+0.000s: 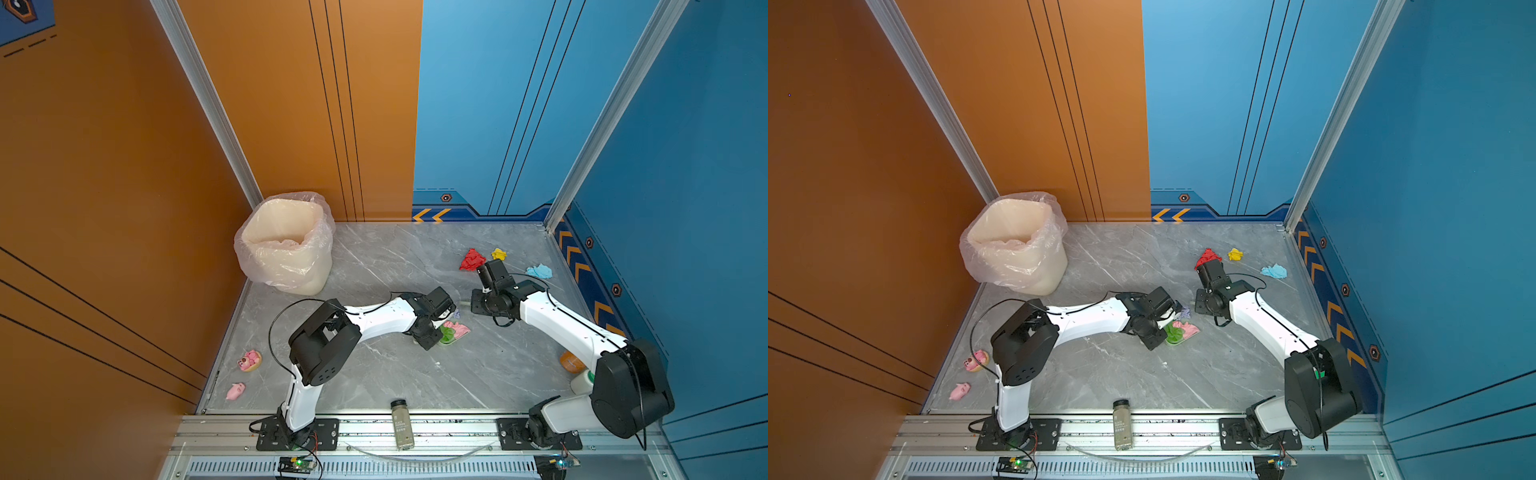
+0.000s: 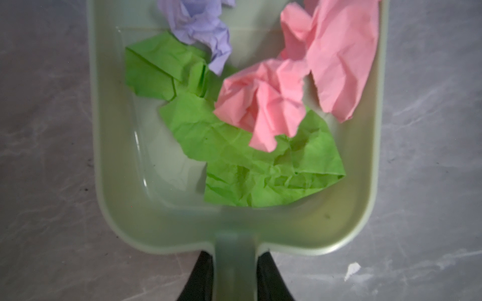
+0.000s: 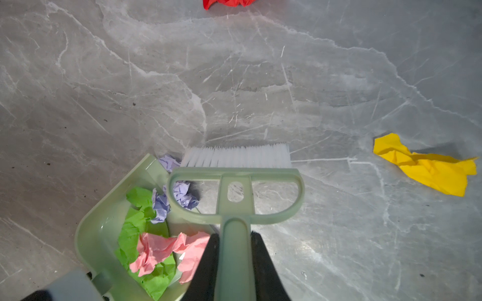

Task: Sweep away the paper scraps from the table
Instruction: 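Brush the scraps deeper into the dustpan with the right gripper, then lift the brush away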

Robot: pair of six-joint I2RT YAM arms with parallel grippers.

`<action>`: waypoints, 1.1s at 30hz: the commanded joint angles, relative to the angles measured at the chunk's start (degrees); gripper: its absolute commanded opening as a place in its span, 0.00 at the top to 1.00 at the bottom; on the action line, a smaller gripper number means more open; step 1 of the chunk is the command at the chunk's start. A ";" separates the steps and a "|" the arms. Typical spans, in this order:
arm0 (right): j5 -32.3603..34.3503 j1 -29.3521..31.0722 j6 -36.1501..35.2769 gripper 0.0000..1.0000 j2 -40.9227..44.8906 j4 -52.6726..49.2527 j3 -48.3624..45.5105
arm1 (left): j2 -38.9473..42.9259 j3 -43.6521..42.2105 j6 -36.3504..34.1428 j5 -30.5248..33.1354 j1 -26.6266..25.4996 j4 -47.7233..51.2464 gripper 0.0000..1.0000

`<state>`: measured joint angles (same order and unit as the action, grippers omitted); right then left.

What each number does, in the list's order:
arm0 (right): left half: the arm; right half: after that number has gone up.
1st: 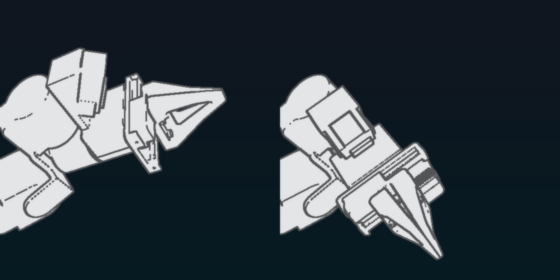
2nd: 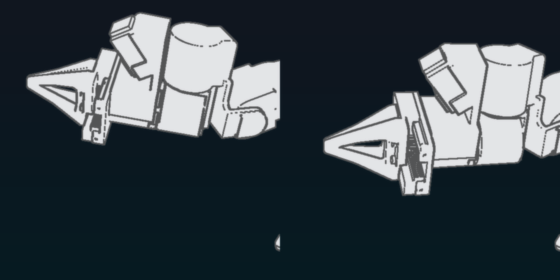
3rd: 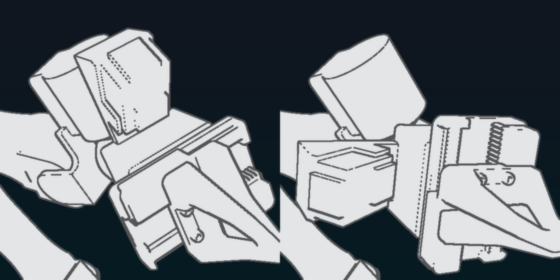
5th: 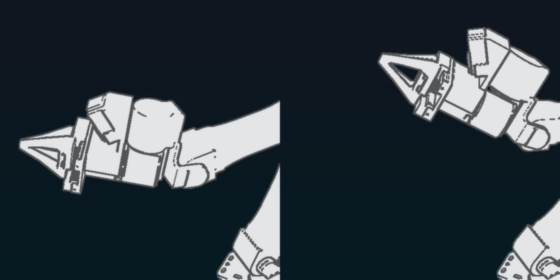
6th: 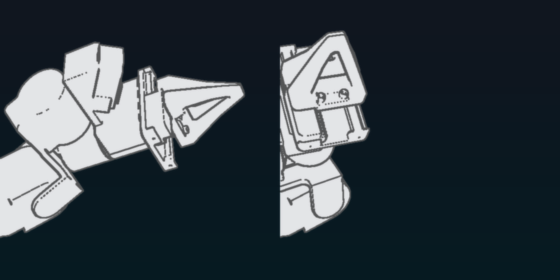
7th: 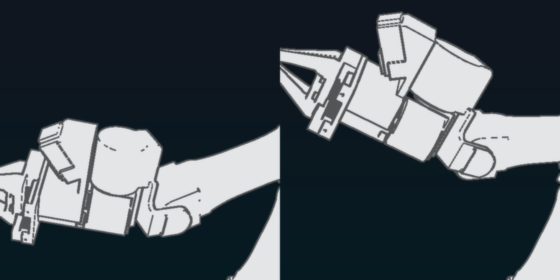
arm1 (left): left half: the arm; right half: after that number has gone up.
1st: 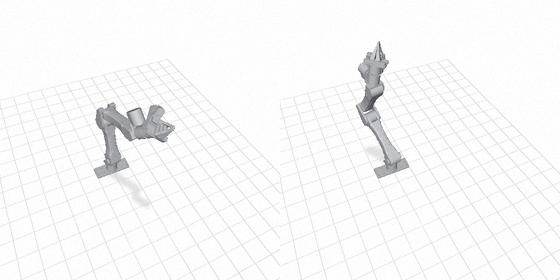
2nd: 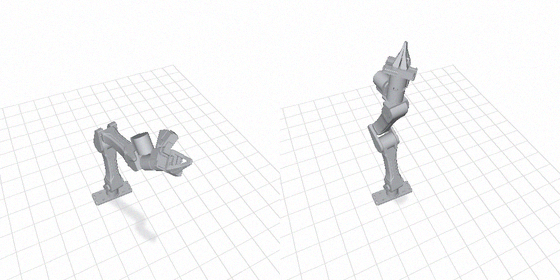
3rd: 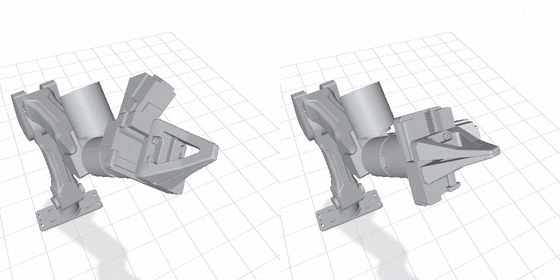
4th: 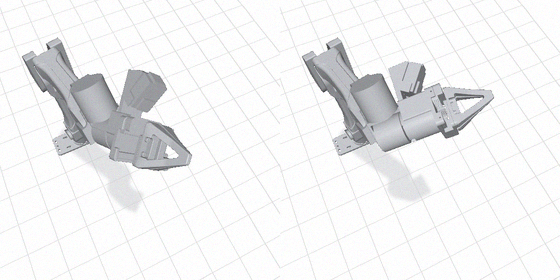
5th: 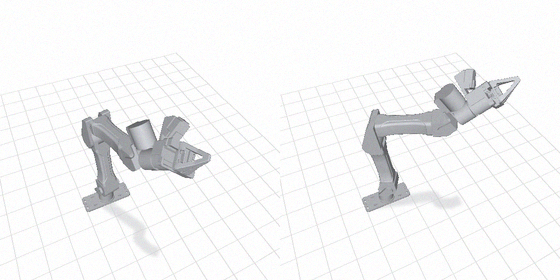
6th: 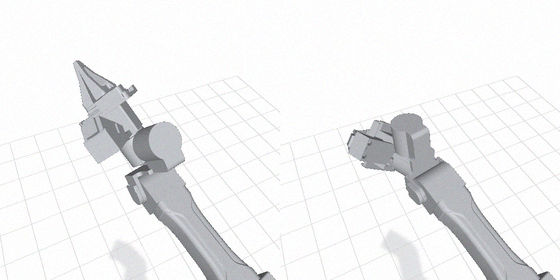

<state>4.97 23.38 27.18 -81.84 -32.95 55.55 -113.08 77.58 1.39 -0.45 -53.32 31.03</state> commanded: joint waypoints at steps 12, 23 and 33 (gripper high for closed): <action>-11.36 2.94 -2.13 1.00 11.84 -2.82 -6.42 | -2.32 1.08 1.09 -0.34 -0.34 1.51 1.00; -6.78 -5.40 -0.20 1.00 15.29 -3.61 -6.15 | -1.25 -0.60 1.85 -1.66 -0.34 -1.66 1.00; -4.36 -8.03 -0.73 1.00 16.19 -5.72 -5.82 | -1.85 -1.06 2.26 -1.67 -0.22 -3.50 1.00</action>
<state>-1.54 16.16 25.91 -67.33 -36.58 49.80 -113.38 77.69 3.01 -1.13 -53.32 28.23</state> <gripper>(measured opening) 0.199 0.225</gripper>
